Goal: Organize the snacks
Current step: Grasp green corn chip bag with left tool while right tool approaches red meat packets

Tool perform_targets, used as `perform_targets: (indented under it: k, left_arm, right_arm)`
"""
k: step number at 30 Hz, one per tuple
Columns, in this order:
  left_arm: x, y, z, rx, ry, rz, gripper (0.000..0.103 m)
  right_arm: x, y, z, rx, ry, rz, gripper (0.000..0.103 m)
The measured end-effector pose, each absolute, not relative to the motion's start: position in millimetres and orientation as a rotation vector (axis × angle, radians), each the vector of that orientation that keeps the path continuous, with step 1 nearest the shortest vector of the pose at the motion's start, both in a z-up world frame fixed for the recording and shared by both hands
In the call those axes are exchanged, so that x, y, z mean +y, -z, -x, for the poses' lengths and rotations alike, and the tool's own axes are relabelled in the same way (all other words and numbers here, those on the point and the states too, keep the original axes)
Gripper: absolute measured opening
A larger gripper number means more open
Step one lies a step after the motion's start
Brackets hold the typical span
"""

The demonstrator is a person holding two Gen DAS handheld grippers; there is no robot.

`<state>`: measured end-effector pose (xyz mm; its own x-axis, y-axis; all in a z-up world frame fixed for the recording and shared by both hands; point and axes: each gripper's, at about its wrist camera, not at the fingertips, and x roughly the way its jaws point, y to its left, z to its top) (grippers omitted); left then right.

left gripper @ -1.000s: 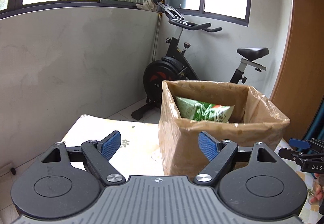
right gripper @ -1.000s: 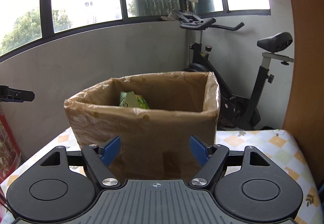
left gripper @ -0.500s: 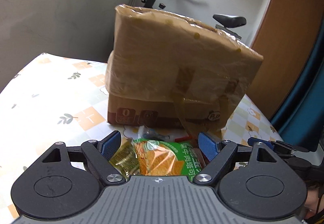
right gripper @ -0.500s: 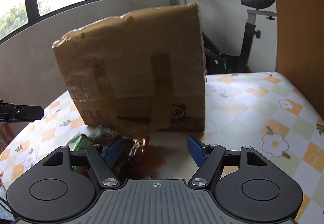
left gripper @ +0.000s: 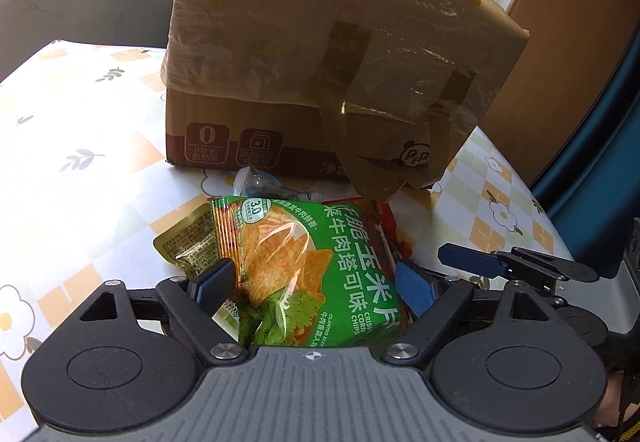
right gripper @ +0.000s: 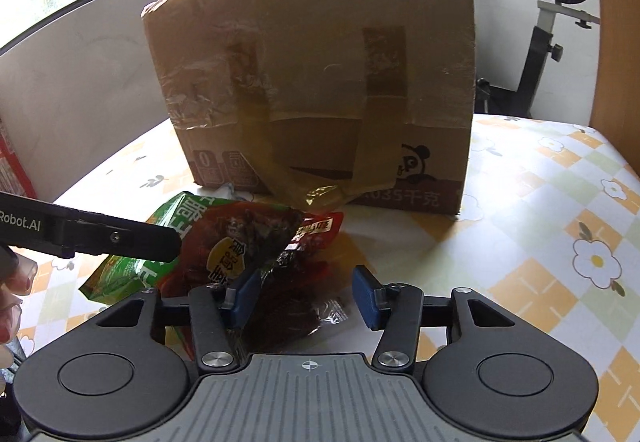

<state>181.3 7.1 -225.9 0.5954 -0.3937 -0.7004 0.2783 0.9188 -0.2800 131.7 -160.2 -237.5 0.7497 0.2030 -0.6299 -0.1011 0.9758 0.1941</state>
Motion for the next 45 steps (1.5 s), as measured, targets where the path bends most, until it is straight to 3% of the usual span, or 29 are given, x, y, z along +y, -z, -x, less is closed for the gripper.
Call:
perform_targets:
  k: [7, 27, 45]
  left_arm:
    - [-1.3, 226.9, -184.6, 0.841, 0.386, 0.098, 0.094]
    - [5.2, 220.0, -174.8, 0.810, 0.344, 0.111, 0.094]
    - [26.0, 225.5, -187.6, 0.847, 0.341, 0.267, 0.095]
  right_arm:
    - [-161.6, 239.7, -130.1, 0.697, -0.177, -0.168, 0.047]
    - [-159.2, 244.5, -129.0, 0.707, -0.186, -0.177, 0.047]
    - [-148.9, 247.4, -131.3, 0.739, -0.200, -0.148, 0.046]
